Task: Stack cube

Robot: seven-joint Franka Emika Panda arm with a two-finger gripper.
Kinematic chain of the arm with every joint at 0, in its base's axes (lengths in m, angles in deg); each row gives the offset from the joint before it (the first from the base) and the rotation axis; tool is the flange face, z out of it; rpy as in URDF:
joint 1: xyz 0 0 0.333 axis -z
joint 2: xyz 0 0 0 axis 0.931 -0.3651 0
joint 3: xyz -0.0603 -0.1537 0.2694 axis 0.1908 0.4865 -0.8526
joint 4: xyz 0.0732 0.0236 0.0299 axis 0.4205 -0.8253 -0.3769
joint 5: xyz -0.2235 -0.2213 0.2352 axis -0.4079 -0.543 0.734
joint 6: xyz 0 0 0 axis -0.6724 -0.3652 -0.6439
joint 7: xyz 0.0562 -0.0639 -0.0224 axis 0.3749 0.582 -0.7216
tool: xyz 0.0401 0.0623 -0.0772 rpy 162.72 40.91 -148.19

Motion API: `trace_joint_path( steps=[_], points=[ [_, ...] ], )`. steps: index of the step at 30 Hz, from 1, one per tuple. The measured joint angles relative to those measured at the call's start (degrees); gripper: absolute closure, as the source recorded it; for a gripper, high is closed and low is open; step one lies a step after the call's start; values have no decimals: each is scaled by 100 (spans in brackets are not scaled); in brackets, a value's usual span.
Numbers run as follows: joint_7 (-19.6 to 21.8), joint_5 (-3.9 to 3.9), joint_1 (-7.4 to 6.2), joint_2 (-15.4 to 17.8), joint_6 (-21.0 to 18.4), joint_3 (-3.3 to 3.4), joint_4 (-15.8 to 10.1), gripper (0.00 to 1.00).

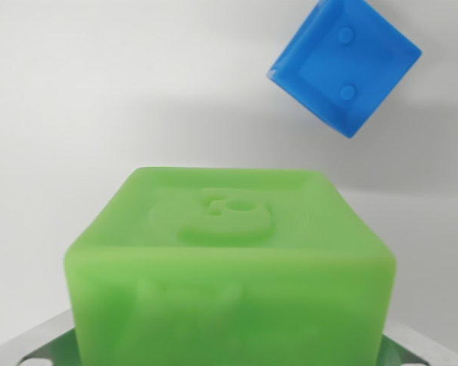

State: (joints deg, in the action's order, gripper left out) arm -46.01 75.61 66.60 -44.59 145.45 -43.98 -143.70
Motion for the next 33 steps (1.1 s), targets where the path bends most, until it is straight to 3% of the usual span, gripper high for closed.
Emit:
trace_joint_path(
  steps=[33],
  points=[
    [1669, 80, 3, -204, -608, 252, 804, 100]
  ],
)
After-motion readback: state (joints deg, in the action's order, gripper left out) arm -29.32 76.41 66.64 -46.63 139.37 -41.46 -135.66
